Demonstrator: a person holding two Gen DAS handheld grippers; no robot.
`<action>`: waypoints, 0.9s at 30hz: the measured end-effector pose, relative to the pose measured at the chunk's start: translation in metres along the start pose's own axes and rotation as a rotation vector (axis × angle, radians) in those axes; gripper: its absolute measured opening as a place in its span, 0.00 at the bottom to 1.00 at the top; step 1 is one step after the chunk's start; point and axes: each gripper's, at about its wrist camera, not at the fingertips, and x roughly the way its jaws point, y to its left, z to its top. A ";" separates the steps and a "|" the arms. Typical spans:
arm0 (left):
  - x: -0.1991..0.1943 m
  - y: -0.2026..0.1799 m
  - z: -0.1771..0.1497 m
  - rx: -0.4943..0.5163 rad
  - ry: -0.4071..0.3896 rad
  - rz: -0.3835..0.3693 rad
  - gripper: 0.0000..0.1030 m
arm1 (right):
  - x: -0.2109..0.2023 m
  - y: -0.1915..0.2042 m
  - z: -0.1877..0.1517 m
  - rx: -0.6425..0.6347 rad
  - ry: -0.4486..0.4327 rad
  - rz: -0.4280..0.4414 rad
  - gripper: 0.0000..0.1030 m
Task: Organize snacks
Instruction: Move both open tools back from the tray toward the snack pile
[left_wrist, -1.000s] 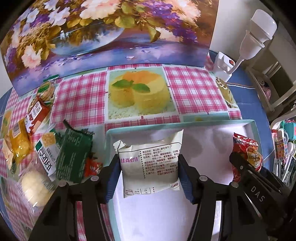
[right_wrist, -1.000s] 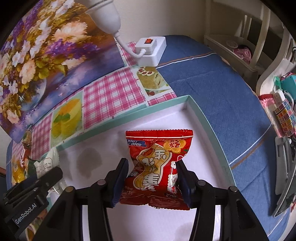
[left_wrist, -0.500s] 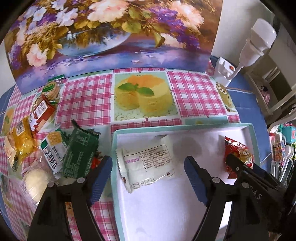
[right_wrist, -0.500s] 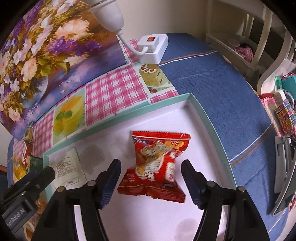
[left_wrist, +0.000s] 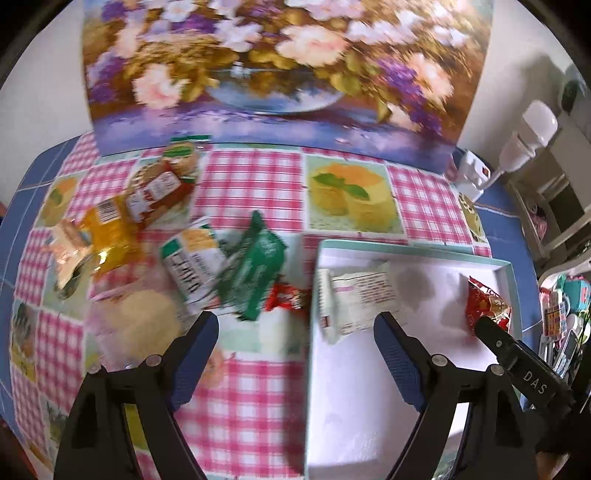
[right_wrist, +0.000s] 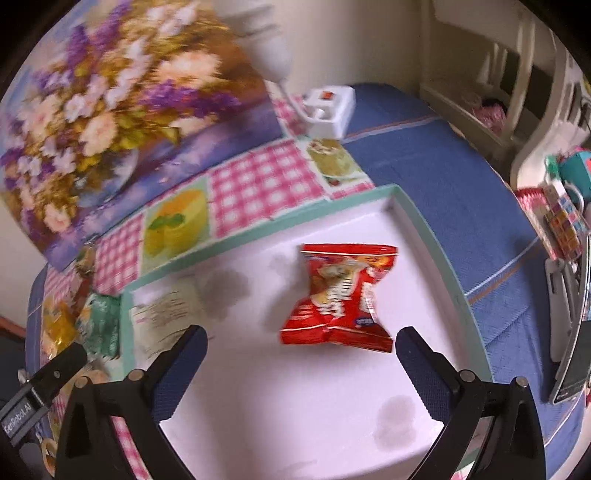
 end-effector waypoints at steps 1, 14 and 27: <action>-0.005 0.005 -0.003 -0.008 -0.005 0.004 0.84 | -0.002 0.004 -0.002 -0.006 -0.004 0.011 1.00; -0.045 0.062 -0.029 -0.088 -0.049 0.063 0.84 | -0.032 0.076 -0.034 -0.153 -0.048 0.085 1.00; -0.060 0.138 -0.031 -0.242 -0.062 0.126 0.84 | -0.042 0.160 -0.056 -0.300 -0.105 -0.023 1.00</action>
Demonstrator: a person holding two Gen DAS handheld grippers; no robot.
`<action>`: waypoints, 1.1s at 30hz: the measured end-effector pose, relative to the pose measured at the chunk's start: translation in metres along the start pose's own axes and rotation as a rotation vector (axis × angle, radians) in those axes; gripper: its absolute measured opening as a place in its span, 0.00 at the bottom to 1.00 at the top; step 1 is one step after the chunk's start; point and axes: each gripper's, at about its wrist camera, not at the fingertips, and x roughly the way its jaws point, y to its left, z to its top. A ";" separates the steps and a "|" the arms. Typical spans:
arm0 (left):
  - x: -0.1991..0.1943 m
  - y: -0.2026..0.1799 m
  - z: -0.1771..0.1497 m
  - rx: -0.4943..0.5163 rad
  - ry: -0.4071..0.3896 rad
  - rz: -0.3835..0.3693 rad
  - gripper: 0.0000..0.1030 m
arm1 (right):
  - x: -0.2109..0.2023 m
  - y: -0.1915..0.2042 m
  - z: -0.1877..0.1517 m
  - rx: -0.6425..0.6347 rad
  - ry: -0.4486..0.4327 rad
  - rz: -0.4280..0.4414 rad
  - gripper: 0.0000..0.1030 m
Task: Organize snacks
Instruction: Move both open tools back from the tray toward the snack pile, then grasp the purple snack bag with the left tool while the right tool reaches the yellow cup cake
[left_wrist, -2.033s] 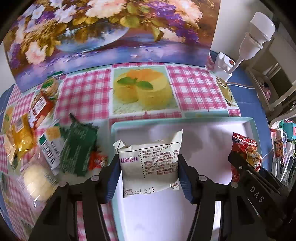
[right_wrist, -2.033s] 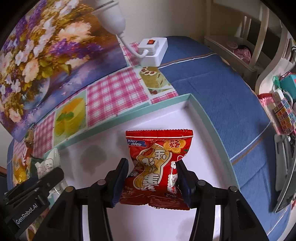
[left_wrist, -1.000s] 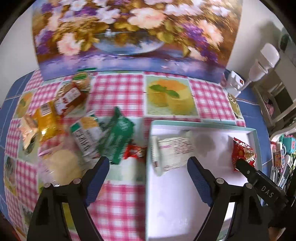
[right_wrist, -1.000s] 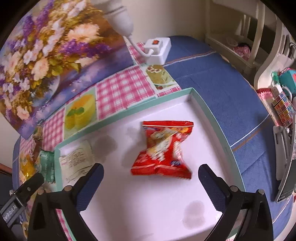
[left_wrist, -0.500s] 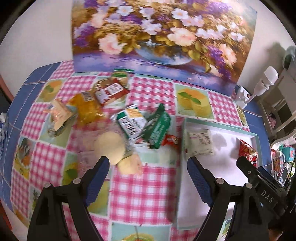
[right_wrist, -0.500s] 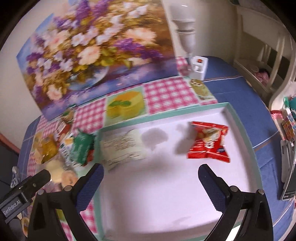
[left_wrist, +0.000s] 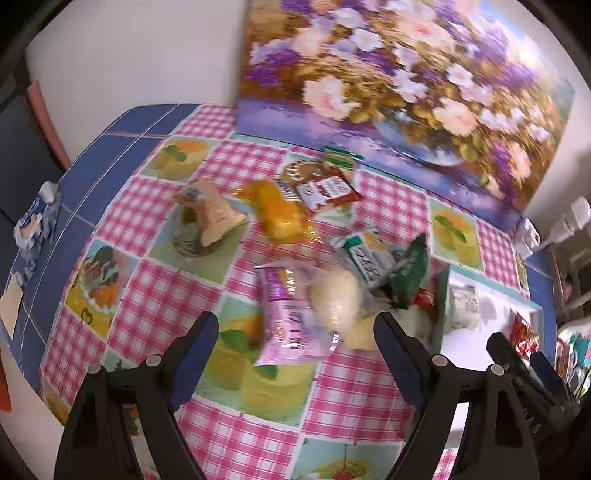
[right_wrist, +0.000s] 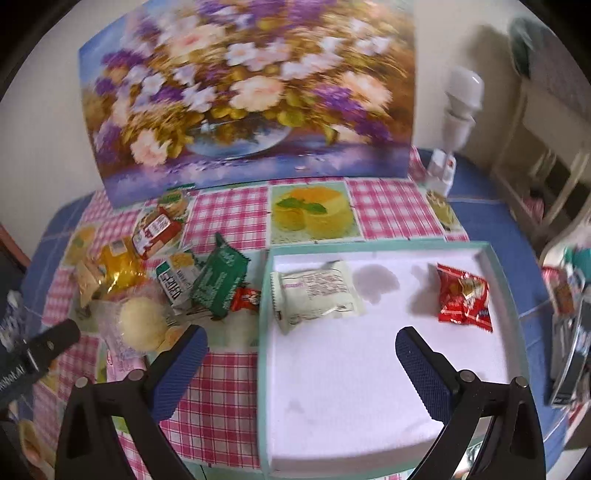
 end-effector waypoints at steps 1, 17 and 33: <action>0.001 0.005 0.001 -0.009 0.004 0.000 0.84 | -0.001 0.007 0.000 -0.005 -0.010 0.020 1.00; 0.024 0.077 0.012 -0.152 0.057 0.039 0.84 | 0.017 0.064 0.003 0.024 -0.087 0.168 1.00; 0.068 0.081 0.005 -0.219 0.165 0.050 0.84 | 0.051 0.083 -0.038 -0.116 0.049 0.148 1.00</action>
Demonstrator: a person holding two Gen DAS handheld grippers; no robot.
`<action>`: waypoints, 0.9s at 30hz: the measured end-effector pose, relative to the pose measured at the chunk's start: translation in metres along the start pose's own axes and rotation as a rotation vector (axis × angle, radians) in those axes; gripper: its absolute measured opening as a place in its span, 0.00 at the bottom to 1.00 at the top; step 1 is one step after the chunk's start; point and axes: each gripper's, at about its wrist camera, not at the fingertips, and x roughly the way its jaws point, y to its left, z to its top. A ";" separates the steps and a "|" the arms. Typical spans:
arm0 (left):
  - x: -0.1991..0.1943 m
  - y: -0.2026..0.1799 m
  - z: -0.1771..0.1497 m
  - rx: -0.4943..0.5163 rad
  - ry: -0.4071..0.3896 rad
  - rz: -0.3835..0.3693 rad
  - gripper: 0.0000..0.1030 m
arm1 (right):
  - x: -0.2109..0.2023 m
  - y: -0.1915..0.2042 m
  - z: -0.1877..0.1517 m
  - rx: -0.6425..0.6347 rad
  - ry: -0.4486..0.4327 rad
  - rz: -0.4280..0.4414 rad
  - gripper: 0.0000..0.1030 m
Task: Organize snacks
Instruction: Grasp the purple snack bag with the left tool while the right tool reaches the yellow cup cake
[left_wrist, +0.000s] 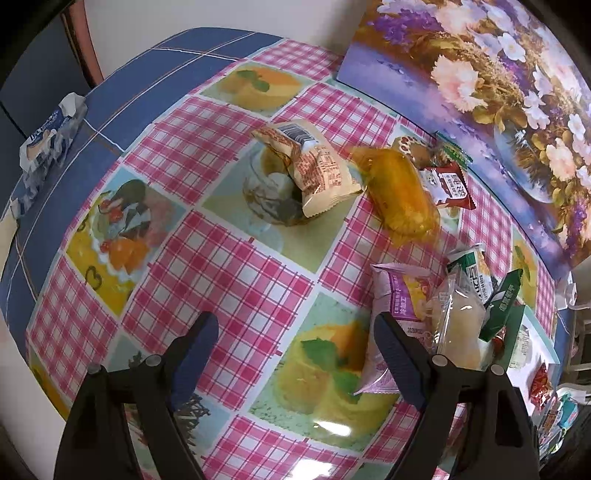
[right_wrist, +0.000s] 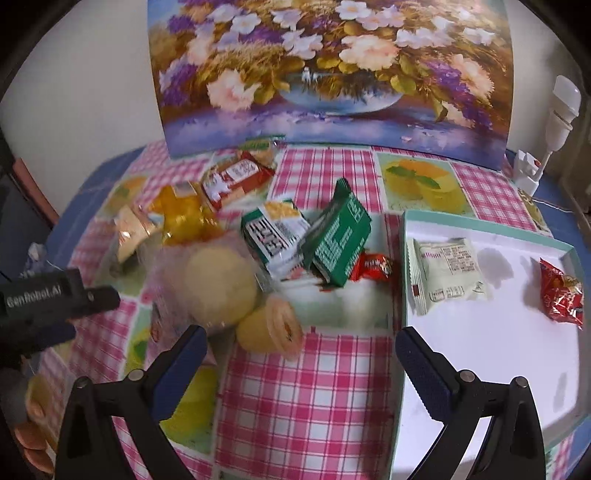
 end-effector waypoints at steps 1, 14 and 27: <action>0.001 -0.001 -0.001 0.000 0.001 -0.003 0.84 | 0.002 -0.001 0.000 0.003 0.011 -0.003 1.00; 0.019 -0.025 -0.002 0.023 0.051 -0.091 0.84 | 0.022 0.010 -0.007 -0.065 0.067 -0.015 0.92; 0.044 -0.062 -0.003 0.130 0.064 -0.073 0.84 | 0.030 0.029 -0.009 -0.180 0.031 -0.045 0.85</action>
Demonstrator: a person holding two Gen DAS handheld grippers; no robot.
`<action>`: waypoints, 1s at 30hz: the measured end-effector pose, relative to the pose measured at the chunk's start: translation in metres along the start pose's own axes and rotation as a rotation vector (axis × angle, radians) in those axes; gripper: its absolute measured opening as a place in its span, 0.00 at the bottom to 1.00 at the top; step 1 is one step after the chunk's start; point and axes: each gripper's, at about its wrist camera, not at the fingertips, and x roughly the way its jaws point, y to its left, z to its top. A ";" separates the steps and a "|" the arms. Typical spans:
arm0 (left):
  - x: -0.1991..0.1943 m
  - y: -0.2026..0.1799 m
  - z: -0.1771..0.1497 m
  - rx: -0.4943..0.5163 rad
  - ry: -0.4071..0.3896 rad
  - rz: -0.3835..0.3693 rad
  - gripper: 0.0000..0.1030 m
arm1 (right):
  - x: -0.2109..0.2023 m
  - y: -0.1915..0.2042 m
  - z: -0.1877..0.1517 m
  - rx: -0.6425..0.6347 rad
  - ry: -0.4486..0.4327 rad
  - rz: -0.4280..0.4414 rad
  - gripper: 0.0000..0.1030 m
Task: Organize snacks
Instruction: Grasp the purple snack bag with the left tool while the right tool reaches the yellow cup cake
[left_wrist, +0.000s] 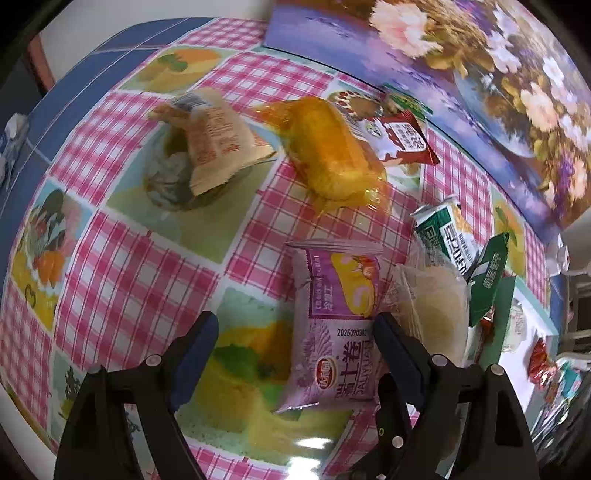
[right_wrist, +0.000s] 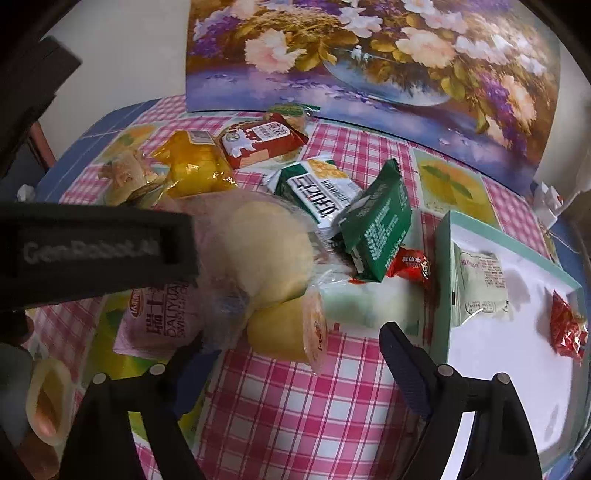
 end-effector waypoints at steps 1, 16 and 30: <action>0.002 -0.002 0.001 0.001 0.005 0.000 0.84 | 0.001 0.000 0.000 -0.002 0.003 0.004 0.84; 0.004 -0.008 -0.001 0.022 0.007 0.033 0.84 | 0.010 -0.010 -0.003 0.054 -0.007 0.053 0.74; 0.002 -0.008 0.000 0.031 0.011 0.048 0.82 | 0.009 -0.014 -0.004 0.064 -0.026 0.025 0.48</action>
